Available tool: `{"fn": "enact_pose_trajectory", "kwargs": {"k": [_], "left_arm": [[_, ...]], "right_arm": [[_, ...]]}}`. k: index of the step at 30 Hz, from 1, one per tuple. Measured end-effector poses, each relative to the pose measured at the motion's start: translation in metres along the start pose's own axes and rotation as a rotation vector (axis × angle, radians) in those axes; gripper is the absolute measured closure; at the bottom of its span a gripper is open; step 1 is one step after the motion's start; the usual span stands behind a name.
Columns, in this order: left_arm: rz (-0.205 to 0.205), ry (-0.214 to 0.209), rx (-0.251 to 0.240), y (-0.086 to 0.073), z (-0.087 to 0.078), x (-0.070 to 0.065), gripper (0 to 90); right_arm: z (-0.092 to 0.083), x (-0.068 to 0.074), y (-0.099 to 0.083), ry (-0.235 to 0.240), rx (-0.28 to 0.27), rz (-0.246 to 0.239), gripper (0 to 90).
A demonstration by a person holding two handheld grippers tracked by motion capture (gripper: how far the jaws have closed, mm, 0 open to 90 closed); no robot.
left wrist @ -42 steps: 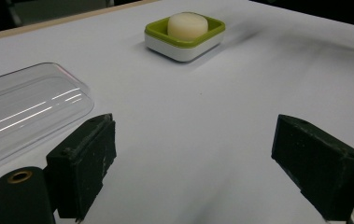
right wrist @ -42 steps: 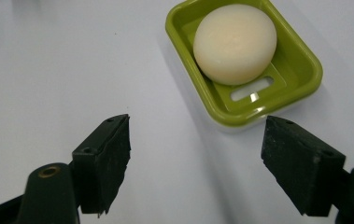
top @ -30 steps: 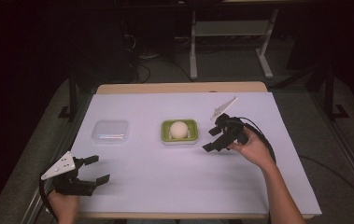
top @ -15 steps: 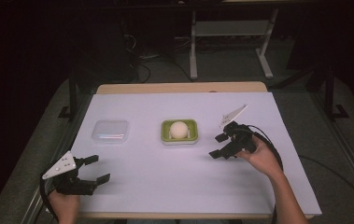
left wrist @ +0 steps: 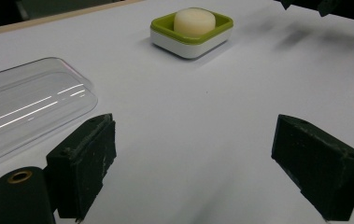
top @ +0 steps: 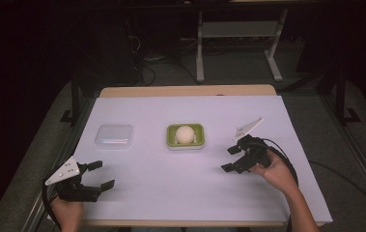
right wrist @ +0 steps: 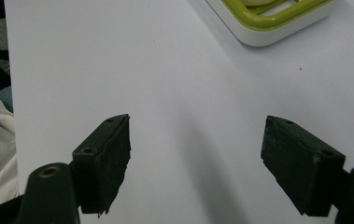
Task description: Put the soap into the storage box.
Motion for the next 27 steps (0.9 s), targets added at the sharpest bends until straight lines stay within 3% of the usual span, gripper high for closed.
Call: {"fn": "enact_pose_trajectory", "kwargs": {"k": [27], "left_arm": [[0.016, -0.017, 0.005, 0.000, 0.000, -0.002, 13.2]], "right_arm": [[0.000, 0.012, -0.046, -0.018, -0.028, 0.031, 22.6]]}}
Point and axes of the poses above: each handheld gripper's, and its own axes: z roughly forward along the jaws, y roughly out of its top, x roughly to its left, the point moved 3 cm from there along z, roughly forward along the jaws, and after that the axes turned 6 degrees about y, right-handed, at the moved point
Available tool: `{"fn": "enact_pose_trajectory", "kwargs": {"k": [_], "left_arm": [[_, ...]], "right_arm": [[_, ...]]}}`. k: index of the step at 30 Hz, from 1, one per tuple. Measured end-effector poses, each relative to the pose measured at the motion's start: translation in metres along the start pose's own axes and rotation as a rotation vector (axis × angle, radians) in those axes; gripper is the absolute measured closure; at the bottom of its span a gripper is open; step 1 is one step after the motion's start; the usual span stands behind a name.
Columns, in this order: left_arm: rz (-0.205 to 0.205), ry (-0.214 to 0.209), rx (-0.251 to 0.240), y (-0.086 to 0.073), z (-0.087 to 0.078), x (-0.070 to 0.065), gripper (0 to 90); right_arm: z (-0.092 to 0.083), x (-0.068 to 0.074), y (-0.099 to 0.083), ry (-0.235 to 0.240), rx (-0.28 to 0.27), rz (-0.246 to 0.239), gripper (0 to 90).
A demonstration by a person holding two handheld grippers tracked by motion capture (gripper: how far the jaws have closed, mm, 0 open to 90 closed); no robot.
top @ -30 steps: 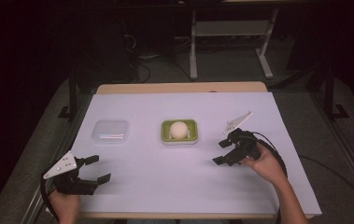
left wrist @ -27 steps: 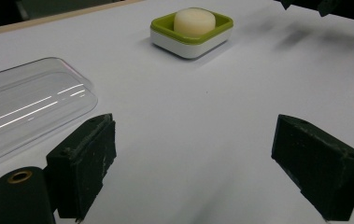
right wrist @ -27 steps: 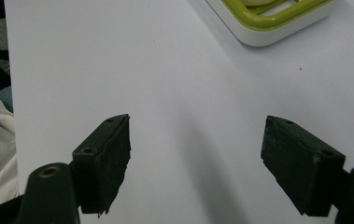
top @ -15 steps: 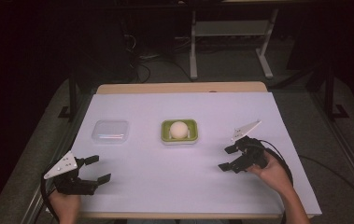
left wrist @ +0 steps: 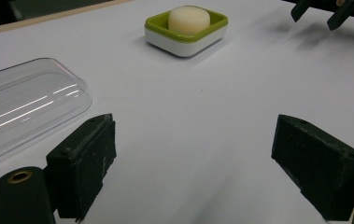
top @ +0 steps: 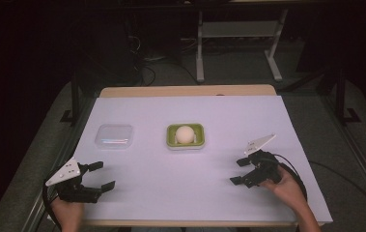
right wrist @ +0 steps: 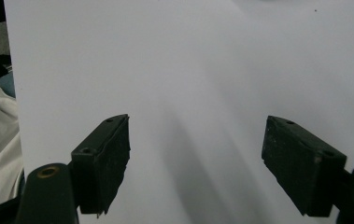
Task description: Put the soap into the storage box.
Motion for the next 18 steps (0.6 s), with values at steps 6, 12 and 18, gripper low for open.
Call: {"fn": "enact_pose_trajectory", "kwargs": {"k": [6, 12, 18], "left_arm": [[-0.007, 0.008, 0.004, 0.000, 0.001, 0.000, 13.2], [-0.014, 0.015, 0.007, 0.000, 0.002, 0.001, 13.2], [-0.006, 0.010, -0.003, 0.001, 0.000, -0.002, 13.2]], "right_arm": [[0.000, 0.005, -0.009, -0.001, -0.017, 0.002, 22.4], [-0.002, 0.010, -0.018, -0.004, -0.028, 0.019, 22.4], [-0.004, 0.020, -0.030, -0.017, -0.060, 0.016, 21.3]]}}
Point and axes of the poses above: each handheld gripper's, and its own axes: z roughly forward along the jaws, y roughly out of its top, x roughly to its left, the point moved 3 cm from there along z, roughly forward along the jaws, and after that the axes turned 6 degrees about y, right-handed, at the moved point
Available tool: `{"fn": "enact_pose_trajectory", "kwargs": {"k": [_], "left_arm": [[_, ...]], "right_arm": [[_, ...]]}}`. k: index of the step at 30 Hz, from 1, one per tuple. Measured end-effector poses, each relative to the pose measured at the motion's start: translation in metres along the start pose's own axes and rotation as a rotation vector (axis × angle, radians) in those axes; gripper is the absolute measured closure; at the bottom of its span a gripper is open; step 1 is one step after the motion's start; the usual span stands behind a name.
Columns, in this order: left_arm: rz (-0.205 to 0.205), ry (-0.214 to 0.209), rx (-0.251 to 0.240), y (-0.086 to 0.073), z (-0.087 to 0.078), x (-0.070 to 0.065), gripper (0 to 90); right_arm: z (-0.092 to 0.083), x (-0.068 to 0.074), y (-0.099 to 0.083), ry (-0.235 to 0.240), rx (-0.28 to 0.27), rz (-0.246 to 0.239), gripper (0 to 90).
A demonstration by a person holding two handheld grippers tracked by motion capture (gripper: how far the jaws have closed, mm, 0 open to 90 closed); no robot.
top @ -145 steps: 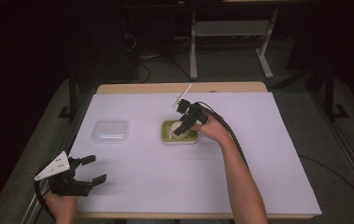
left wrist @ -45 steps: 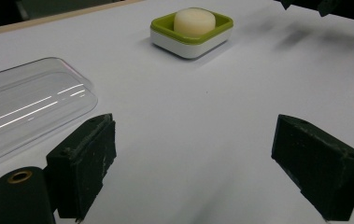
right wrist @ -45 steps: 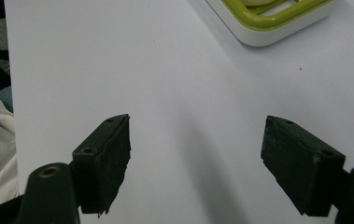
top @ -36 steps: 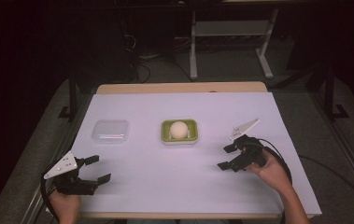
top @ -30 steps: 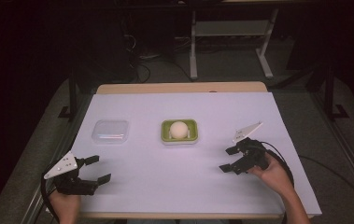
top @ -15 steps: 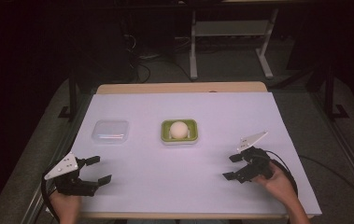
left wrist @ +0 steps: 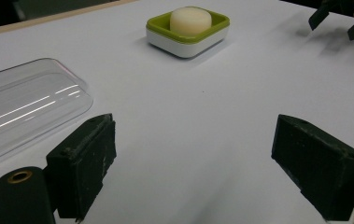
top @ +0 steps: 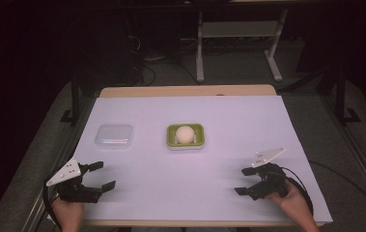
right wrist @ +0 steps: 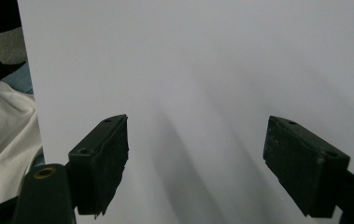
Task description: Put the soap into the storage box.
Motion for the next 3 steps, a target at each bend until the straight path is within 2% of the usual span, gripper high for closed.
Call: {"fn": "enact_pose_trajectory", "kwargs": {"k": [3], "left_arm": [[0.001, 0.002, 0.001, 0.0003, 0.0000, 0.0002, 13.2]], "right_arm": [[-0.0005, 0.0050, -0.0058, -0.008, -0.007, 0.006, 19.5]]}}
Point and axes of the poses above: each handheld gripper's, and its own axes: z roughly forward along the jaws, y roughly out of its top, x roughly to its left, the point moved 3 cm from there along z, roughly forward along the jaws, and after that the axes turned 6 degrees about y, right-handed, at the moved point
